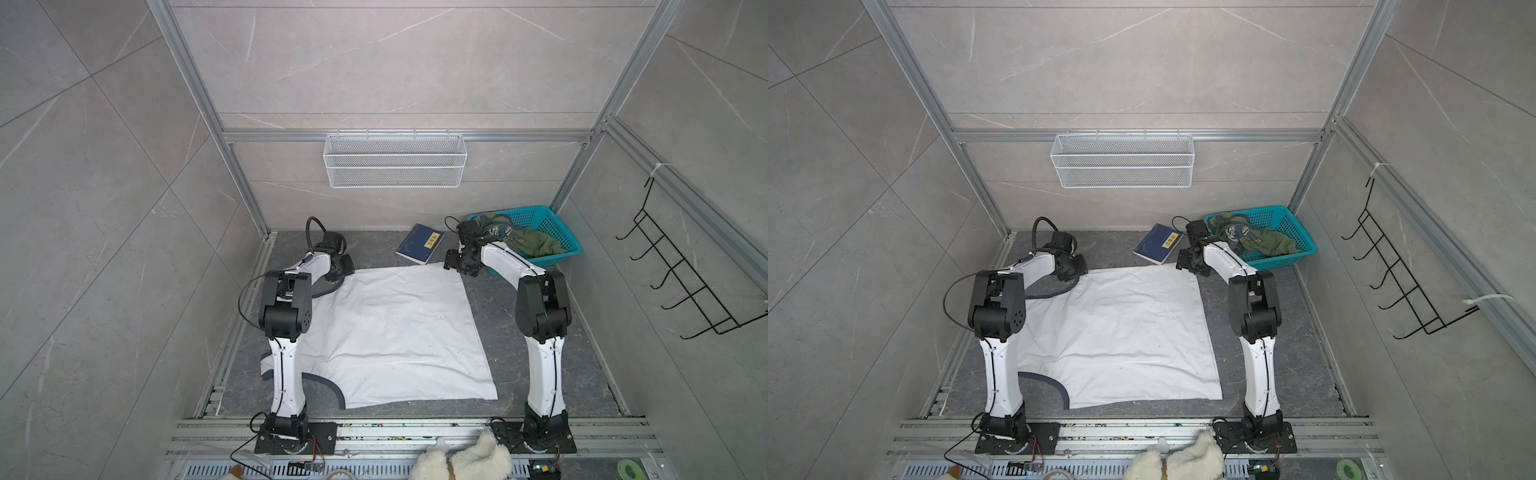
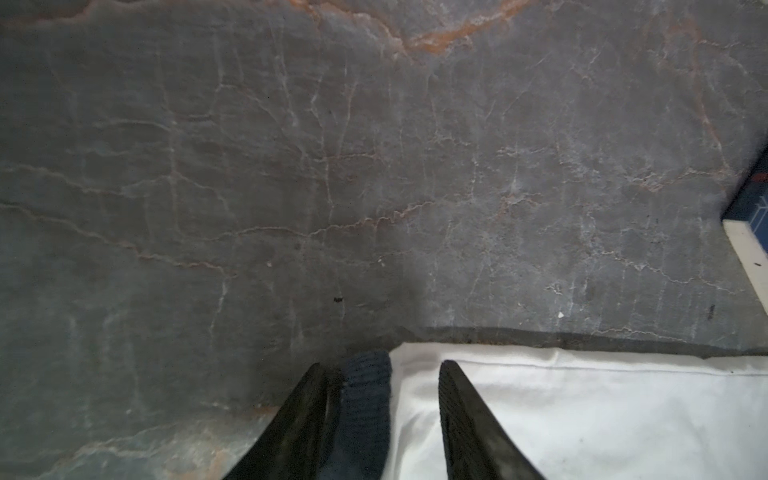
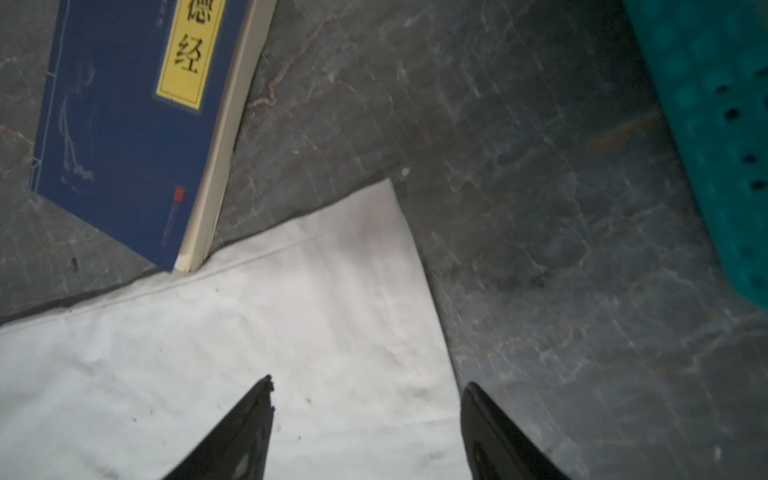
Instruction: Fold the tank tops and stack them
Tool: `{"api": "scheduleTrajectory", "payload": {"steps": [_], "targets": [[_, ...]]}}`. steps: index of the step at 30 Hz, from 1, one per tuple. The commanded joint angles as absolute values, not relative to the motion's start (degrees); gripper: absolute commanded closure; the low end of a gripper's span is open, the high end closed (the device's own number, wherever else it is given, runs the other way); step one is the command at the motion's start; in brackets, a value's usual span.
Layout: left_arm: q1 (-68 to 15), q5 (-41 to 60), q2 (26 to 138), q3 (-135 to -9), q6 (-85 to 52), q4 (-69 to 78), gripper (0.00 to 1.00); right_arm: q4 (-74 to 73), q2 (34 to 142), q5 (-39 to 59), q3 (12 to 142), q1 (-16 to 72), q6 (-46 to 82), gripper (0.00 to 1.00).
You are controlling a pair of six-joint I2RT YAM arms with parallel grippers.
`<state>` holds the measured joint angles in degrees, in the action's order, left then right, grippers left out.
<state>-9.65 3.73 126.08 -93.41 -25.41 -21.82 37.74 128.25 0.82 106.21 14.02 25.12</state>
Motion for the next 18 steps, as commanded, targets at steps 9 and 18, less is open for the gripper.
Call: {"api": "scheduleTrajectory", "payload": {"steps": [9,18], "targets": [[-9.4,5.4,127.3,-97.8,-25.6,-24.8,0.51,50.9,144.0,-2.5,129.6,13.9,24.6,0.29],[-9.4,6.0,128.0,-97.7,-25.3,-25.3,0.53,58.8,153.5,-3.2,143.5,13.9,24.5,0.34]]}}
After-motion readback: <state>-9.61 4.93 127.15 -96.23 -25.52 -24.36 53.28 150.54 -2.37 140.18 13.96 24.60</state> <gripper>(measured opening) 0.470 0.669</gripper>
